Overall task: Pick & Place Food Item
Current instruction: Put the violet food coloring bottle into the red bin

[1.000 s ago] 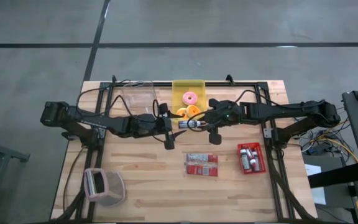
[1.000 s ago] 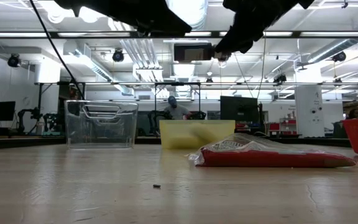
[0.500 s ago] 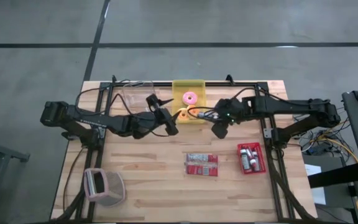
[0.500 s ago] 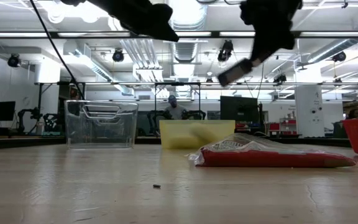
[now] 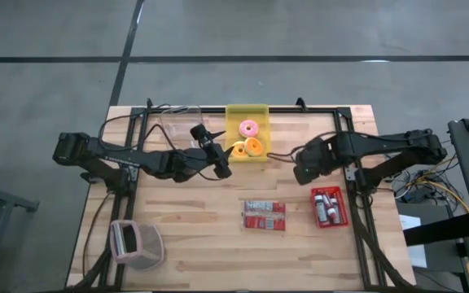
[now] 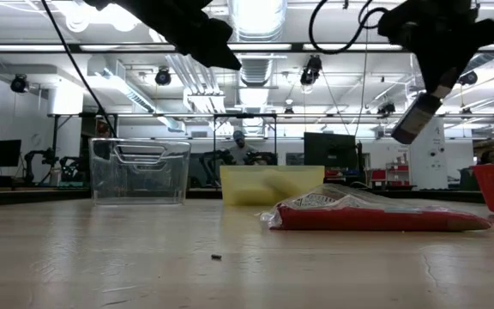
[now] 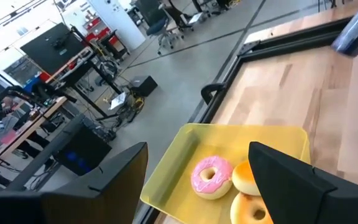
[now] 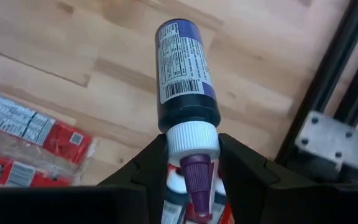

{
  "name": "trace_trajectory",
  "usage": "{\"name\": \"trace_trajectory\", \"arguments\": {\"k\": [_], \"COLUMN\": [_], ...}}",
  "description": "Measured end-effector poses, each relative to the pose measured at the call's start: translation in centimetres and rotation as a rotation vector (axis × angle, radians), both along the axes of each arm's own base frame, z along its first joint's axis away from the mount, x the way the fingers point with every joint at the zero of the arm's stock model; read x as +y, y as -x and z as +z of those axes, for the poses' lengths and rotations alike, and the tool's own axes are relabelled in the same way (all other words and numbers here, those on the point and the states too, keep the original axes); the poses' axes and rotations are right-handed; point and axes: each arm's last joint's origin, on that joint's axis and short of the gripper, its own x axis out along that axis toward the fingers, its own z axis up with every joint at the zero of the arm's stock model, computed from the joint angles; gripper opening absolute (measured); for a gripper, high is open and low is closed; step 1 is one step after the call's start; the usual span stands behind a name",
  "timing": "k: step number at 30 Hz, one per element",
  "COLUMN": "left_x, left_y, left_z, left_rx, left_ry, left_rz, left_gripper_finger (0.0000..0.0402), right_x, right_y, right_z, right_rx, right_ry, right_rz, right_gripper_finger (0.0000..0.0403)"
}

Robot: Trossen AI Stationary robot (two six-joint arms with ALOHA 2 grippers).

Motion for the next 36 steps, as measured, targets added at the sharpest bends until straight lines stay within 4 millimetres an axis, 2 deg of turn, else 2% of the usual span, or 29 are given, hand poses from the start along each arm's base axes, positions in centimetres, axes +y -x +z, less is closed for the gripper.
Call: {"name": "trace_trajectory", "arguments": {"k": [7, 13, 19, 28, 36], "left_x": [0.0, 0.0, 0.4, 1.2, 1.4], "left_y": [0.1, 0.1, 0.1, 0.1, 0.1], "left_z": [-0.2, -0.2, -0.2, -0.2, -0.2], "left_rx": [0.025, 0.025, 0.024, 0.017, 0.006], "left_ry": [-0.001, -0.001, 0.000, 0.001, 0.014], "left_rz": [0.000, 0.000, 0.008, 0.034, 0.038], "left_gripper_finger": [0.0284, 0.0284, 0.0284, 0.0284, 0.0284], "right_x": [2.8, 4.9, 7.0, 10.3, 11.4], "right_y": [0.5, 1.9, 2.7, 3.9, 3.9], "right_z": [0.0, -0.1, -0.6, -2.9, -5.6], "right_rx": [-0.017, 0.050, 0.032, 0.107, 0.191], "right_ry": [-0.006, 0.022, 0.026, 0.042, 0.146], "right_rz": [-0.051, -0.157, -0.210, -0.317, -0.321], "right_gripper_finger": [0.0124, 0.0122, 0.0119, 0.0123, 0.0122]}}
